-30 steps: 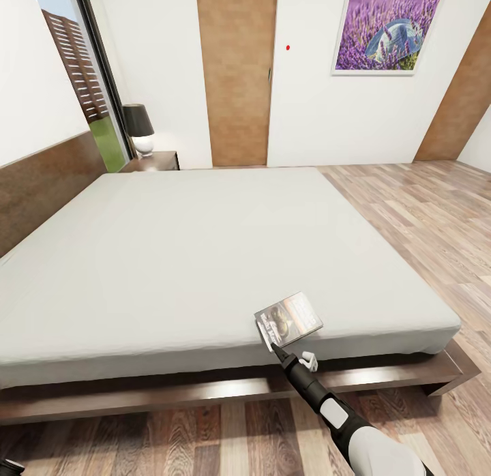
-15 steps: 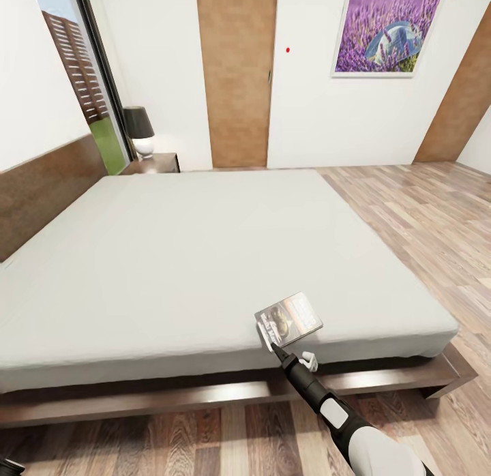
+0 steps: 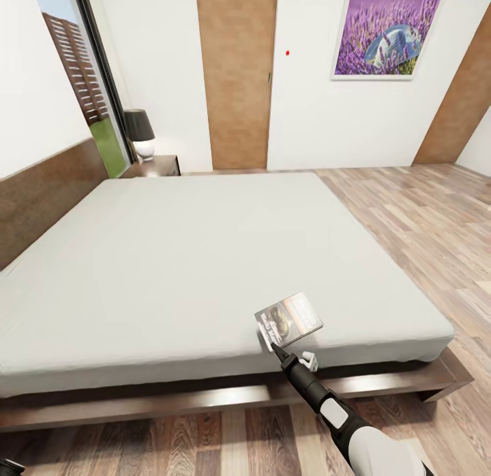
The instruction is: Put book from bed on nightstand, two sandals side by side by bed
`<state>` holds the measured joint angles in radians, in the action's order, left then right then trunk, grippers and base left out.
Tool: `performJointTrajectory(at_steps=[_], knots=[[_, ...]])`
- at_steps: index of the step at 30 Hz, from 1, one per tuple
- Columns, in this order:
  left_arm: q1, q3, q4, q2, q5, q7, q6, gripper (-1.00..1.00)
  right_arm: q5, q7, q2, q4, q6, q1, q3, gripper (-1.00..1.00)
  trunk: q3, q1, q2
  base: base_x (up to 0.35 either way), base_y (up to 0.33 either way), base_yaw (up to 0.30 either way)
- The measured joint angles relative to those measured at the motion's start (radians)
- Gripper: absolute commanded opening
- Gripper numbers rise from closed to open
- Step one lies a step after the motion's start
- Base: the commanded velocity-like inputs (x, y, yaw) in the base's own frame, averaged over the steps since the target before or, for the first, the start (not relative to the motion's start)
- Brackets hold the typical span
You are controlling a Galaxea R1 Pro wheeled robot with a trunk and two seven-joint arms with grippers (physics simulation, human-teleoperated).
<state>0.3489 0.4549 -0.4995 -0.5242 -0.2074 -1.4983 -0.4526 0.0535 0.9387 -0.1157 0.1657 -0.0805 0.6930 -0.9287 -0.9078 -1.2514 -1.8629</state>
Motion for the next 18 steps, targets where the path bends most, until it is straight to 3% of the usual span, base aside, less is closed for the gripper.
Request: performJointTrajectory(at_steps=[18], knots=[[0.0,0.0,0.001,0.0,0.0,0.0,-0.015,1.0,0.0,0.008,0.001,0.015,0.0,0.0,0.001,-1.0,0.056,0.069,0.126,0.0,0.0,0.0]])
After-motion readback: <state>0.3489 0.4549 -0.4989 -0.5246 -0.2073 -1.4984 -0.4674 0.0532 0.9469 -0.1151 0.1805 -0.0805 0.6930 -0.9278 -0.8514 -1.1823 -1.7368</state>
